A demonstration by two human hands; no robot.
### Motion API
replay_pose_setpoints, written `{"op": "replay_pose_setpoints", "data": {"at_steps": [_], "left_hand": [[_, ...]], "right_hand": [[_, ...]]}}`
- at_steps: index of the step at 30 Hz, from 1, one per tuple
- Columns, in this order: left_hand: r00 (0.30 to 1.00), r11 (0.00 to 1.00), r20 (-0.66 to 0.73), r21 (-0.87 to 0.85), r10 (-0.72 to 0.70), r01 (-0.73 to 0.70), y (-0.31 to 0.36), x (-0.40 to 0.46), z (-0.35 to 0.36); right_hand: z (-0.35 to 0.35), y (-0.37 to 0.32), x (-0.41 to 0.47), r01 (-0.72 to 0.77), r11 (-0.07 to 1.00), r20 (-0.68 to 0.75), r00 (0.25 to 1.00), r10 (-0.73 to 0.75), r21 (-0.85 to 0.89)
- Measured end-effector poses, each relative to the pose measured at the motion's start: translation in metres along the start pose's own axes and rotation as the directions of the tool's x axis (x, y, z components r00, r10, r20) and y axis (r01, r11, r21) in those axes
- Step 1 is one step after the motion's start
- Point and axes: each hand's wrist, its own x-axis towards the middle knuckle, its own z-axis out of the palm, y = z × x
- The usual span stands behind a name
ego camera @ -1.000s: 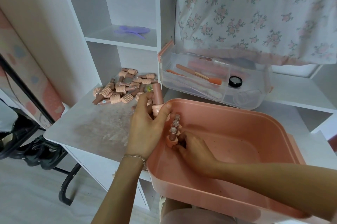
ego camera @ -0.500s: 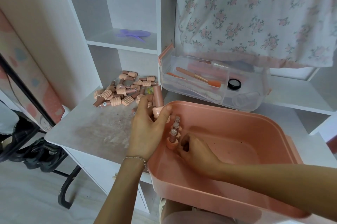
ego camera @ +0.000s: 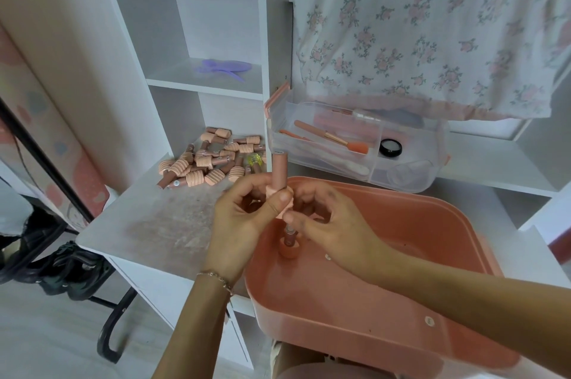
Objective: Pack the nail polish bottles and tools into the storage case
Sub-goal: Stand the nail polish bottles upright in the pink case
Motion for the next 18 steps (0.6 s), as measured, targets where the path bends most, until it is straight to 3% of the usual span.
{"op": "replay_pose_setpoints", "data": {"at_steps": [5, 9, 12, 15, 18], "left_hand": [[0.999, 1.000, -0.047, 0.009, 0.008, -0.008, 0.003, -0.004, -0.005], [0.999, 0.997, 0.010, 0.068, -0.048, 0.048, 0.002, -0.007, -0.015], [0.997, 0.990, -0.031, 0.120, -0.074, 0.077, -0.009, -0.008, -0.020], [0.983, 0.978, -0.017, 0.095, -0.185, 0.186, -0.024, -0.013, -0.022], [0.958, 0.958, 0.017, -0.012, -0.286, 0.286, -0.033, -0.017, -0.021]], "right_hand": [[0.004, -0.003, 0.004, -0.027, 0.999, -0.021, 0.999, 0.028, 0.037], [-0.005, 0.005, 0.001, -0.024, 1.000, -0.029, 0.999, 0.024, -0.018], [-0.013, 0.019, -0.005, -0.099, 0.986, 0.086, 0.990, 0.111, -0.133], [-0.010, 0.038, -0.017, -0.153, 0.940, 0.268, 0.933, 0.239, -0.305], [-0.003, 0.059, -0.024, -0.118, 0.888, 0.301, 0.914, 0.272, -0.444]]}}
